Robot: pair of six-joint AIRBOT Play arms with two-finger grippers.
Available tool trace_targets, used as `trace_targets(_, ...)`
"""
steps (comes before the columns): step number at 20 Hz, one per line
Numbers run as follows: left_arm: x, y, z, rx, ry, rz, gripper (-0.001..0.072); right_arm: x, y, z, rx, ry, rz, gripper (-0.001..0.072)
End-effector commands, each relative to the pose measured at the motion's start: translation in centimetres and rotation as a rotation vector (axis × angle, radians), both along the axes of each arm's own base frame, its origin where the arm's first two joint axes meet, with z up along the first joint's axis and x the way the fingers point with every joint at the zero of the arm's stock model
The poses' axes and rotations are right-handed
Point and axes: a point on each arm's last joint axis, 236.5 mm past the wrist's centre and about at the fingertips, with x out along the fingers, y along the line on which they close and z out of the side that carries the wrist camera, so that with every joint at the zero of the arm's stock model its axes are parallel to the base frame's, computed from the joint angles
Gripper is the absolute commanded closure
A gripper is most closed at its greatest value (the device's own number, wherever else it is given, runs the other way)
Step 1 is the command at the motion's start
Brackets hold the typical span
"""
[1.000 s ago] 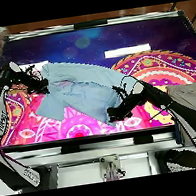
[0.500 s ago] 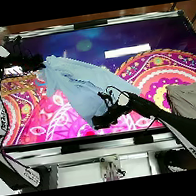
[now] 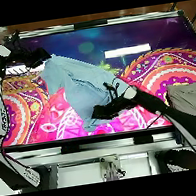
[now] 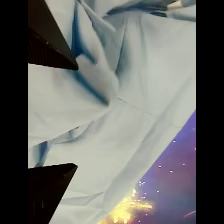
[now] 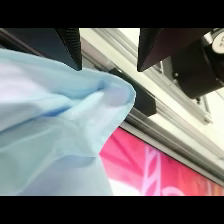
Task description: Fold the shirts.
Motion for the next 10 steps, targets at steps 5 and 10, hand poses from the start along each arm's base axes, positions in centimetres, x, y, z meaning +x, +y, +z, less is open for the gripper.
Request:
trace_targets(5,-6.3,5.3,0.9,0.043,0.22,0.025,0.0108,10.2,-17.2,8.0,0.01,-0.253,-0.318,0.0129)
trace_targets(10,-13.7,0.6,-2.2,0.076,0.465,-0.181,0.0089,17.3,-28.7,5.9,-0.268,-0.32,-0.404,0.0129)
